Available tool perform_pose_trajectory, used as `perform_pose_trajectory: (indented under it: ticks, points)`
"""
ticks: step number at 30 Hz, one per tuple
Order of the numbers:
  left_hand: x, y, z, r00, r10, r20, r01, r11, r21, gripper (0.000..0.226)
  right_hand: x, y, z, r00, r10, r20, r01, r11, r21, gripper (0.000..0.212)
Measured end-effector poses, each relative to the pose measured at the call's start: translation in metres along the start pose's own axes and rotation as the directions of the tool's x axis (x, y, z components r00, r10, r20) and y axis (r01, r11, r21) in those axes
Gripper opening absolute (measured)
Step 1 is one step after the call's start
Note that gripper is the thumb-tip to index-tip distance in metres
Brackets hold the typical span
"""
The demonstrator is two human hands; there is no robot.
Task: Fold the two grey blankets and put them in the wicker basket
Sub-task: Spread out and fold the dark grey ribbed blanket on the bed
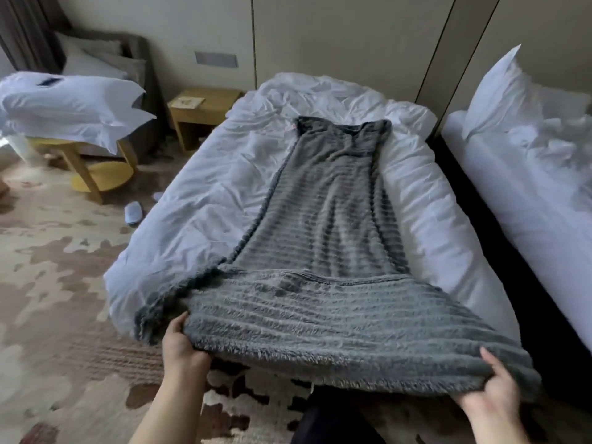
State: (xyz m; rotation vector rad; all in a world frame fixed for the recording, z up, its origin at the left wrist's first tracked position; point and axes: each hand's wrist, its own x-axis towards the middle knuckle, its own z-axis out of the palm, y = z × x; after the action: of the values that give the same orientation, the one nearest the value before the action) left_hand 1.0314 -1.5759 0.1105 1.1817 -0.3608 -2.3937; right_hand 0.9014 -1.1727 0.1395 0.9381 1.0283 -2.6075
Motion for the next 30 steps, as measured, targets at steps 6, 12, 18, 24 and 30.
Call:
perform_pose_trajectory:
  ticks: [6,12,18,24,30]
  points:
    - [0.015,-0.001,0.081,0.997,0.059,0.053,-0.059,0.998,-0.005,0.017,0.036,-0.042,0.067,0.999,0.029,-0.027,-0.028,0.999,0.042,0.070]
    - [0.083,0.013,0.213,0.961,0.180,0.209,-0.181,0.983,-0.015,0.019,0.128,-0.078,0.180,0.997,-0.020,0.075,0.001,0.969,0.248,0.044]
    - [0.198,-0.020,0.263,0.991,0.118,0.060,-0.127,0.973,0.194,0.048,0.253,-0.066,0.202,0.990,0.118,-0.080,-0.105,0.983,0.150,0.063]
    - [0.247,-0.085,0.188,0.888,0.047,-0.458,0.194,0.864,0.464,0.045,0.292,0.019,0.126,0.749,0.471,-0.466,-0.510,0.859,0.047,0.062]
    - [0.267,-0.107,0.128,0.869,-0.256,-0.424,0.349,0.923,0.159,0.046,0.309,0.066,0.097,0.780,0.465,-0.420,-0.475,0.876,0.088,0.093]
